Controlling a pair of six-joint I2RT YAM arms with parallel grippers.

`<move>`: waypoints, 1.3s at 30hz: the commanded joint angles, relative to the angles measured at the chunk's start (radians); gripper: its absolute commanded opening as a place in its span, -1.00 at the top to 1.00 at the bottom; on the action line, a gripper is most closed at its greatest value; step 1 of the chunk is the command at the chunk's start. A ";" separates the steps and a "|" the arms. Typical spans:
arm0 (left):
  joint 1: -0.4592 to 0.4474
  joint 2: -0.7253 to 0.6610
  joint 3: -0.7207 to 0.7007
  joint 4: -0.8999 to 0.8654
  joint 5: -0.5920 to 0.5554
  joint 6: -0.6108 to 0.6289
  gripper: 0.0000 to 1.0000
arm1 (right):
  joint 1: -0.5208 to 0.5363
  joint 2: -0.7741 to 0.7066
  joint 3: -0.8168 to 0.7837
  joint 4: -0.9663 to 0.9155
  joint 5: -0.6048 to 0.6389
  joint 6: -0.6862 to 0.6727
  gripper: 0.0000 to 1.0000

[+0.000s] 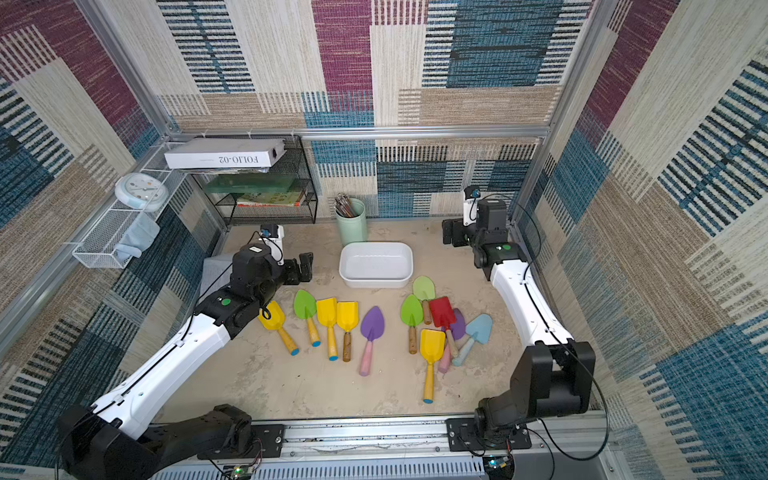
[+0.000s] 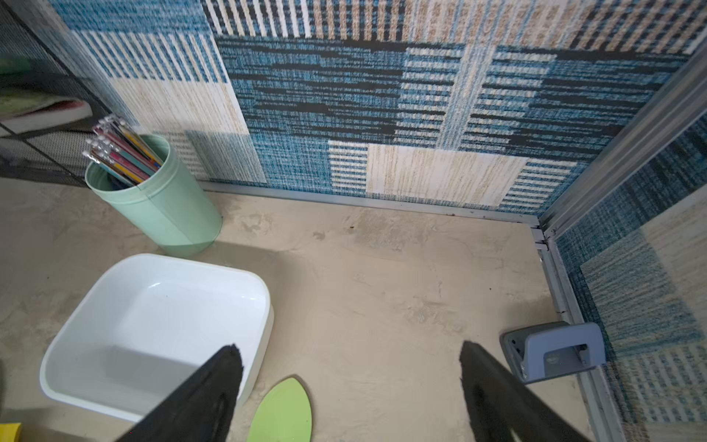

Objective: Put the shovel into the storage box
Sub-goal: Pick up the storage box at the center of the board.

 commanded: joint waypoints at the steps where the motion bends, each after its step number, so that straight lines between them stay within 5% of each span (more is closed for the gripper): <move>1: -0.056 -0.013 0.009 -0.147 -0.062 -0.171 -0.99 | 0.003 0.090 0.125 -0.211 -0.040 -0.092 -0.86; 13: -0.193 0.145 0.132 -0.337 -0.062 -0.425 -0.95 | 0.028 0.392 0.362 -0.247 -0.226 -0.167 -0.79; 26: -0.210 0.500 0.288 -0.178 0.200 -0.644 -0.58 | 0.122 0.743 0.758 -0.453 -0.281 -0.499 -0.69; 39: -0.221 0.768 0.489 -0.216 0.241 -0.787 -0.56 | 0.129 0.876 0.844 -0.470 -0.450 -0.690 -0.65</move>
